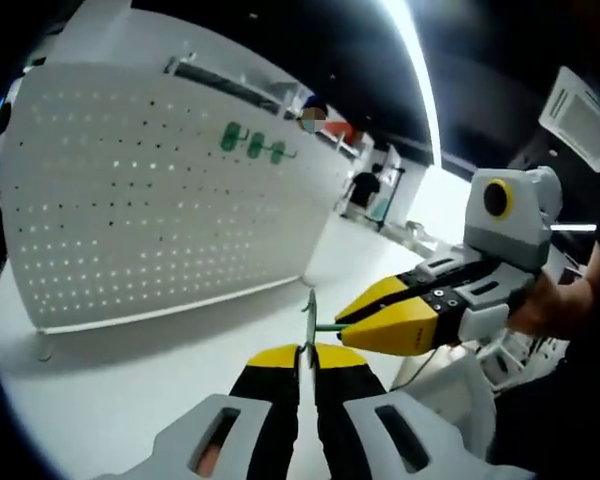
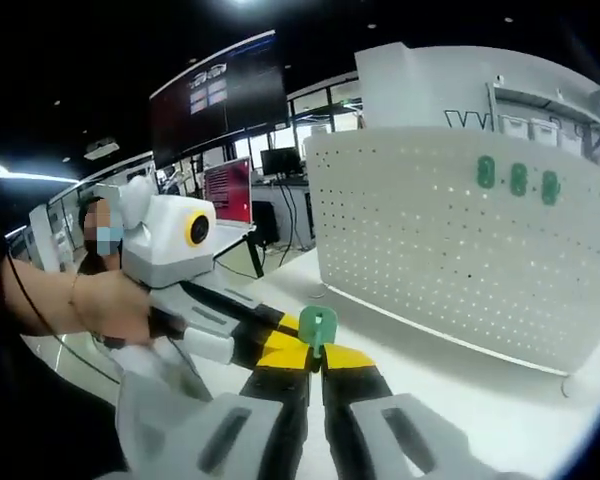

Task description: Insert the hook assembly into the mounting plate slot until the hook locks in place.

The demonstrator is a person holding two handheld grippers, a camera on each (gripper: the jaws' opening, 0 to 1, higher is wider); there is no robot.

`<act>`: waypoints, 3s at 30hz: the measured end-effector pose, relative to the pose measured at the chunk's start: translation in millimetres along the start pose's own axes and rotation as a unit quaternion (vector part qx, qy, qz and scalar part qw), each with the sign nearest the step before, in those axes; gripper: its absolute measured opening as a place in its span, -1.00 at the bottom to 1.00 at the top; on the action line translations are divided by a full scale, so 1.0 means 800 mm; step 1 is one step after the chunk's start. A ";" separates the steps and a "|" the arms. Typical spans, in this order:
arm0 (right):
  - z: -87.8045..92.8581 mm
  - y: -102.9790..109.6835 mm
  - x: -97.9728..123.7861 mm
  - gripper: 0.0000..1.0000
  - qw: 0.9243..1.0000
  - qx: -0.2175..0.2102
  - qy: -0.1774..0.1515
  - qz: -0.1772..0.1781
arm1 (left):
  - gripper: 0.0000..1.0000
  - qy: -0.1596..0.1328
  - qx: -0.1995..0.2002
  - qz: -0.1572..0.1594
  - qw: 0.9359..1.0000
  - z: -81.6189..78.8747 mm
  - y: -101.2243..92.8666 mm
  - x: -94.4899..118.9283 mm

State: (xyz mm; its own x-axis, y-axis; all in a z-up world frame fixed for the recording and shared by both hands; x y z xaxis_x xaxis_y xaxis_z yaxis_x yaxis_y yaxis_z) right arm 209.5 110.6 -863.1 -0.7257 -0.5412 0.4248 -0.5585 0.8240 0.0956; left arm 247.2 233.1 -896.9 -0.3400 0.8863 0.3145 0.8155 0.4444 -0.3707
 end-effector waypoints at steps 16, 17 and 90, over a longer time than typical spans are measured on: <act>-0.014 -0.007 0.015 -0.79 0.997 -0.037 -0.066 0.001 | -0.98 -0.025 0.022 -0.028 0.999 -0.016 0.006 0.003; -0.014 -0.006 0.017 -0.79 0.997 -0.034 -0.073 0.003 | -0.98 -0.034 0.036 -0.029 0.998 -0.018 0.008 0.005; -0.049 -0.015 0.015 -0.99 0.990 -0.037 -0.137 0.016 | -0.38 -0.033 -0.062 -0.009 0.998 -0.031 -0.011 0.017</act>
State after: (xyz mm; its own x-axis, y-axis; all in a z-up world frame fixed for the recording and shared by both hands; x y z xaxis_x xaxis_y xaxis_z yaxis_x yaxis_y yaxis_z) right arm 223.3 100.5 -824.0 -0.8303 -0.5309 0.1694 -0.5094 0.8463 0.1555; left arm 246.9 237.7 -867.9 -0.3818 0.8868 0.2603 0.8591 0.4444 -0.2539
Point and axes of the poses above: the point that each gripper's makers call its tool centre point, and the gripper's own axes: x roughly backward along the fingers, y roughly to its left, z roughly out of its underside, the point moved 9 cm from there along x, roughly backward along the fingers, and after that the axes turned 2 degrees about z, right-handed, at the moved point
